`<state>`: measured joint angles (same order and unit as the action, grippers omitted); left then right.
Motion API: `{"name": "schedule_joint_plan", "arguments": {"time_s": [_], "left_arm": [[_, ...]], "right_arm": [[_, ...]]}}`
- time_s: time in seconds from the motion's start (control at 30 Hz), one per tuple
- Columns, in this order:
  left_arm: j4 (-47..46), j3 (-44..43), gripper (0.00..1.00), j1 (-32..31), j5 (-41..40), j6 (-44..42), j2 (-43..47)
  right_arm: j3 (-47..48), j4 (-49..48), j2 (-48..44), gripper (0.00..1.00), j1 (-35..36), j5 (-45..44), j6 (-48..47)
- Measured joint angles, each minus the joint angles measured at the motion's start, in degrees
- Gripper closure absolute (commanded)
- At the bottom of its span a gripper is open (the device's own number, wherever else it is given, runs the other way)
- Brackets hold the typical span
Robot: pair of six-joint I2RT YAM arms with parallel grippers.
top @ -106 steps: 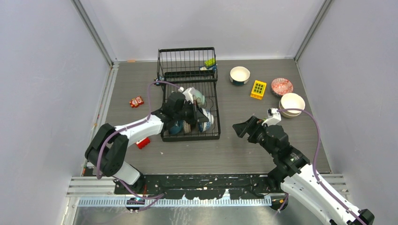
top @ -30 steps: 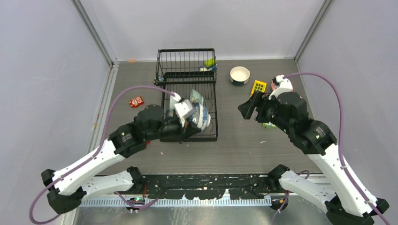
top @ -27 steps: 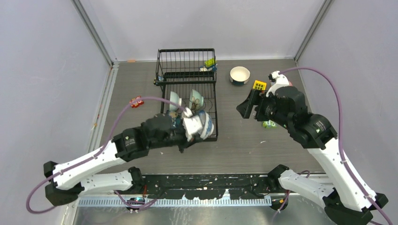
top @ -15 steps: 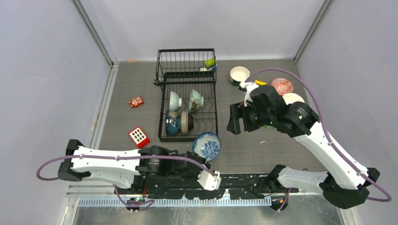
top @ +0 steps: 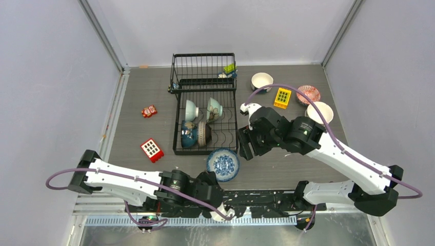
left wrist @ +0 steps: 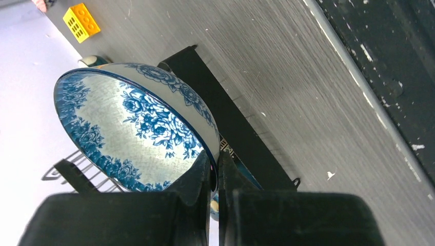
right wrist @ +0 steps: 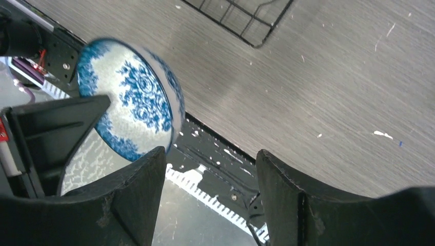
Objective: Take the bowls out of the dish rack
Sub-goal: Pick up the bowl from the dish rack.
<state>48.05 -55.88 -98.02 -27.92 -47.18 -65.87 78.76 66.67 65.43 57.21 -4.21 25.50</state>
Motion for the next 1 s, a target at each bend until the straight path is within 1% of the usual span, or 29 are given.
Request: {"name": "schedule_joint_plan", "arguments": {"time_s": [0.1, 0.23, 0.43, 0.63, 1.0], "left_arm": [[0.4, 0.7, 1.0, -1.2, -0.9, -1.8, -0.3], [0.5, 0.7, 1.0, -1.9, -1.9, -3.2, -0.3], [0.5, 0.7, 1.0, -2.6, -2.1, -3.2, -0.3], [0.5, 0.7, 1.0, -2.6, -2.0, -2.7, -0.3], [0.5, 0.7, 1.0, -2.6, -0.8, 0.2, 0.3]], "right_arm": [[0.0, -2.4, 1.4, 0.32, 1.0, -1.1, 0.3], [0.0, -4.7, 4.2, 0.38, 2.2, -2.4, 0.3], [0.0, -6.1, 8.3, 0.45, 4.8, -4.1, 0.1], [0.0, -6.7, 8.9, 0.55, 6.4, -5.4, 0.1], [-0.6, -6.9, 10.9, 0.58, 9.5, -8.5, 0.2]]}}
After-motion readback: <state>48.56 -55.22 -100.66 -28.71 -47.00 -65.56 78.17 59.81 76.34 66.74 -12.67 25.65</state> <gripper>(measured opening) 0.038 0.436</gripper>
